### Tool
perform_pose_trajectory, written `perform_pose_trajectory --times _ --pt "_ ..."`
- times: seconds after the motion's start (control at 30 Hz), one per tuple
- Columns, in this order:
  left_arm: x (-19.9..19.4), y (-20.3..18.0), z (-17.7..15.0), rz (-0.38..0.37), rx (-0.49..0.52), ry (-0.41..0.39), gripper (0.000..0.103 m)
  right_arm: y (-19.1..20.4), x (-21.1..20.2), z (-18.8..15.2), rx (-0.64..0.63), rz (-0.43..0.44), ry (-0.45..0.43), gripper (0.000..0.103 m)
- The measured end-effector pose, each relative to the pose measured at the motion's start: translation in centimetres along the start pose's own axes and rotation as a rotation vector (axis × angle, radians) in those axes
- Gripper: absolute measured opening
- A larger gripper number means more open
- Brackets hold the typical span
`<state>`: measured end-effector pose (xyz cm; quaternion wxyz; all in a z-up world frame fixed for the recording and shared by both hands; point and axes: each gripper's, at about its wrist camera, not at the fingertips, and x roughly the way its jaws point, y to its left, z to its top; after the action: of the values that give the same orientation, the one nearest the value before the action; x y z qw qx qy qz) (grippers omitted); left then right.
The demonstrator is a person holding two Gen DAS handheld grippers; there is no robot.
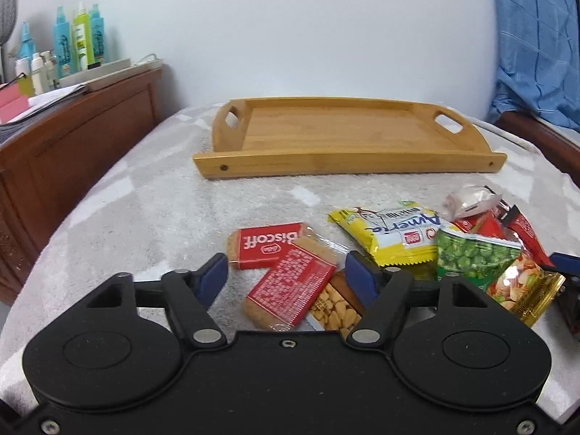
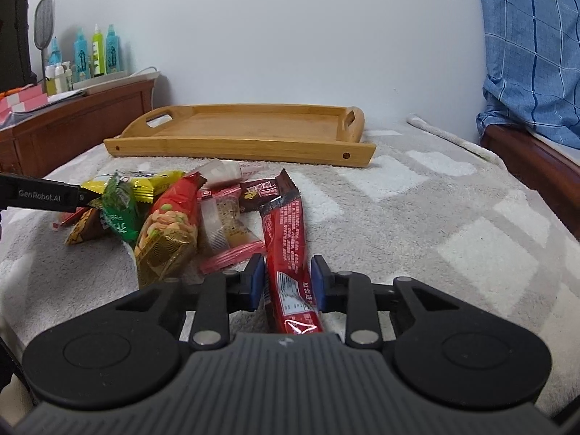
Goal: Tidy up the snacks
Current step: 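Grasp the small red candy packet with the left tool while the right tool grasps the red stick snack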
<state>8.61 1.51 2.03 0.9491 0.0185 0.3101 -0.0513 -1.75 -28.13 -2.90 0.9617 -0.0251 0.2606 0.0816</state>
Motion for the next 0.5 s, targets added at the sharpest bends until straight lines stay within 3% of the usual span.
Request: perform_pose_trajectory --times 0.1,0.2,0.33,0.37,0.4,0.5 --pt "-0.1 0.6 0.4 -0.078 -0.072 0.036 0.034 0.2 0.1 0.2 -0.004 -0.016 0.016 0.030" --pt "-0.6 0.2 0.4 -0.070 -0.077 0.047 0.032 -0.1 -0.1 0.5 0.037 -0.016 0.024 0.027" --pt "-1.6 -0.9 0.4 -0.038 -0.018 0.036 0.032 -0.8 -1.0 1.1 0.091 -0.030 -0.005 0.014" --pt "-1.9 -1.1 0.5 -0.034 -0.011 0.033 0.029 -1.0 -1.3 1.3 0.104 -0.036 -0.011 0.014" --pt "-2.1 -1.2 0.6 -0.035 -0.008 0.032 0.007 -1.3 -1.5 1.5 0.124 -0.034 -0.015 0.013" --pt "-2.4 -1.2 1.5 -0.016 -0.031 0.070 0.007 -1.8 -1.9 2.3 0.164 -0.031 -0.020 0.013"
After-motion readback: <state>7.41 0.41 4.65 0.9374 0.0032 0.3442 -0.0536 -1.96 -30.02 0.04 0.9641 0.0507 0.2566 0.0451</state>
